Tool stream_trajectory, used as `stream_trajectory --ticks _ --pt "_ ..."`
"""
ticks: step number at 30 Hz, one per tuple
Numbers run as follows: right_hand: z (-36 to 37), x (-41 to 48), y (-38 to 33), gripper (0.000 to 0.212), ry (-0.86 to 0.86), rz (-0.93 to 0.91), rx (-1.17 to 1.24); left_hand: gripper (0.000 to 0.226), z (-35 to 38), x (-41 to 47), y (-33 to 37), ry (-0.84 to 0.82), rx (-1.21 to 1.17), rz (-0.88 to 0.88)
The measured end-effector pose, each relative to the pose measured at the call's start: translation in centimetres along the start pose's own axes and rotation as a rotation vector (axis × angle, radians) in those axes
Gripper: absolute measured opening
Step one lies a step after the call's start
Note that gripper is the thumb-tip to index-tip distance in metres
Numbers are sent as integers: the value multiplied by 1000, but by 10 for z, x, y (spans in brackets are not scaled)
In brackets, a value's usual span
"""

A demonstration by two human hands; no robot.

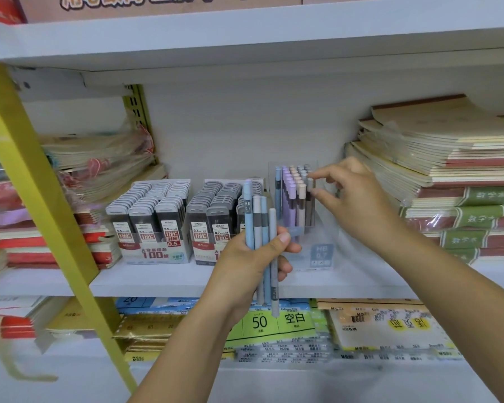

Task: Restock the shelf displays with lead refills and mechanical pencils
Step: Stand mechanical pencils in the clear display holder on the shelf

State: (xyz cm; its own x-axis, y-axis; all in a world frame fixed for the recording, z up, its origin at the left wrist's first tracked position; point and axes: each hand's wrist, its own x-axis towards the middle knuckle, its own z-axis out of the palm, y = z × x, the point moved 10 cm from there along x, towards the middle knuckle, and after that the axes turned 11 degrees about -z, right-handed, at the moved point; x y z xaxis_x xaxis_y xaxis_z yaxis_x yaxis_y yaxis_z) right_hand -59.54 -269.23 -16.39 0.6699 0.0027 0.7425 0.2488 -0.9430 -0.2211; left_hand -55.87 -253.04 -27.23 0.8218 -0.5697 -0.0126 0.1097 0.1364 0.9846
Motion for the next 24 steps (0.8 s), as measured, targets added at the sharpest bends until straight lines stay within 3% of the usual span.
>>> stream_trajectory --ticks 3,4,8,15,19,21,24 --pt "-13 -17 -16 14 94 10 136 27 5 -3 1 -43 -7 -20" --pt "-9 -22 -21 7 59 39 264 25 8 -4 1 -61 -8 -22" --pt "25 -41 -42 16 -220 240 805 27 22 -7 4 -127 21 -10" --pt "-5 -32 -16 7 64 337 973 36 25 -8 2 -167 13 -25" --pt "-58 -17 2 9 344 169 765 41 21 -6 -1 -125 6 -38" --pt "-68 -9 0 15 344 62 603 31 19 -4 -2 -112 -20 -41" --pt "-52 0 -1 16 226 41 478 18 13 -1 -2 -51 -34 -22"
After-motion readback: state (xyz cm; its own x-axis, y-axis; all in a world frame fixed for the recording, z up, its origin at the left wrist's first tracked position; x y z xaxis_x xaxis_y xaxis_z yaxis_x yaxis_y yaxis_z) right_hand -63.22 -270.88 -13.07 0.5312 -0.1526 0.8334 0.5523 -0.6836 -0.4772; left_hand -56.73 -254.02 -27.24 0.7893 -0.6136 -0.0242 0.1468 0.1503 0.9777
